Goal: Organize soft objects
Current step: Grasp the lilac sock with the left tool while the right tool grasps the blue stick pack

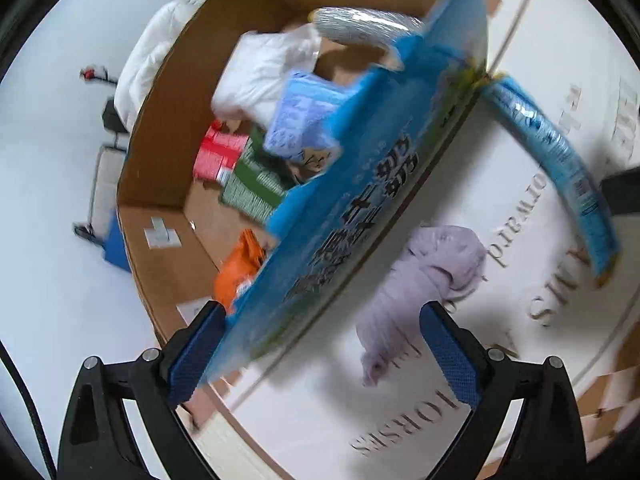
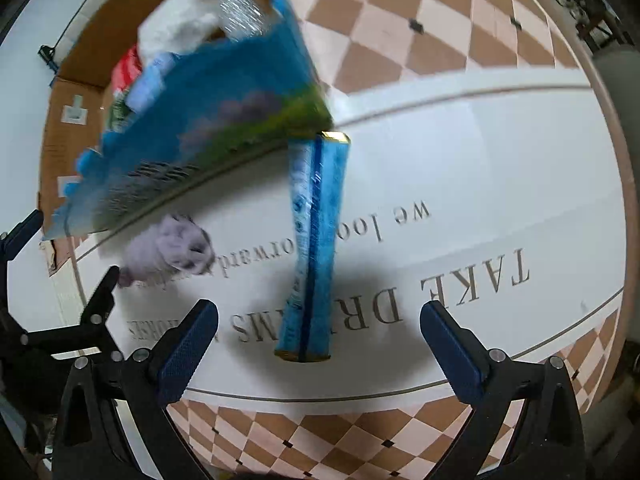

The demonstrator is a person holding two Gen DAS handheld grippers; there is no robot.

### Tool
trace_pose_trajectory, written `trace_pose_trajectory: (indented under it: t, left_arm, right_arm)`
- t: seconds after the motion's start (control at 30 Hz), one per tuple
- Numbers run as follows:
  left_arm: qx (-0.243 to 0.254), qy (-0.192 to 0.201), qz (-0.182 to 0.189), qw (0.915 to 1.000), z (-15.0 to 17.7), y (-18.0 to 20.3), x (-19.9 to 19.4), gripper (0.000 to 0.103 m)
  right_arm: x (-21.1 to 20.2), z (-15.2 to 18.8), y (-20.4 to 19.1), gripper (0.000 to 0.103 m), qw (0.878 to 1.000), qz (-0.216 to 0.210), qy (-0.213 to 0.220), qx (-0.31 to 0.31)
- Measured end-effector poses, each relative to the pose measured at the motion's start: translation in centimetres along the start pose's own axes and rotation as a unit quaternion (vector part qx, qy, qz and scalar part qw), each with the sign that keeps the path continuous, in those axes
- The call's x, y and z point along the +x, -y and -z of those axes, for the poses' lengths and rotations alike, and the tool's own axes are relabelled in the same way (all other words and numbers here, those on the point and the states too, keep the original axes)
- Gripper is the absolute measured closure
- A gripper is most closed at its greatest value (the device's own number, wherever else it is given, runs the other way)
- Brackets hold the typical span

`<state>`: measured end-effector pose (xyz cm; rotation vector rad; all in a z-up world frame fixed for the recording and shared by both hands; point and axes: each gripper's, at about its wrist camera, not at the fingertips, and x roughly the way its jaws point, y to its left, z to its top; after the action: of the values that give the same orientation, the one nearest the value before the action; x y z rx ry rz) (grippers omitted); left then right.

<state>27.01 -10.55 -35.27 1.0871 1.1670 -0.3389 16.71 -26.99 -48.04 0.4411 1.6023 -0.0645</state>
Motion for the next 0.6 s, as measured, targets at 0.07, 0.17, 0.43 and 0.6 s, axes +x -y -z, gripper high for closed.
trace_pose_trajectory:
  t: [0.07, 0.17, 0.43, 0.6]
  left_arm:
    - [0.013, -0.003, -0.016, 0.9998, -0.4, 0.4, 0.4, 0.004]
    - [0.016, -0.018, -0.033, 0.9992, -0.7, 0.5, 0.5, 0.004]
    - [0.002, 0.006, -0.027, 0.9996, 2.4, 0.7, -3.2, 0.004]
    - [0.015, -0.024, 0.045, 0.9986, 2.2, 2.7, -0.5, 0.004]
  right_arm:
    - [0.4, 0.2, 0.7, 0.000, 1.000, 0.004, 0.001, 0.006]
    - [0.5, 0.2, 2.1, 0.000, 1.000, 0.008, 0.003, 0.018]
    - [-0.1, 0.7, 5.6, 0.000, 0.999, 0.019, 0.011, 0.035]
    - [1.1, 1.2, 5.8, 0.000, 0.999, 0.020, -0.005, 0.027]
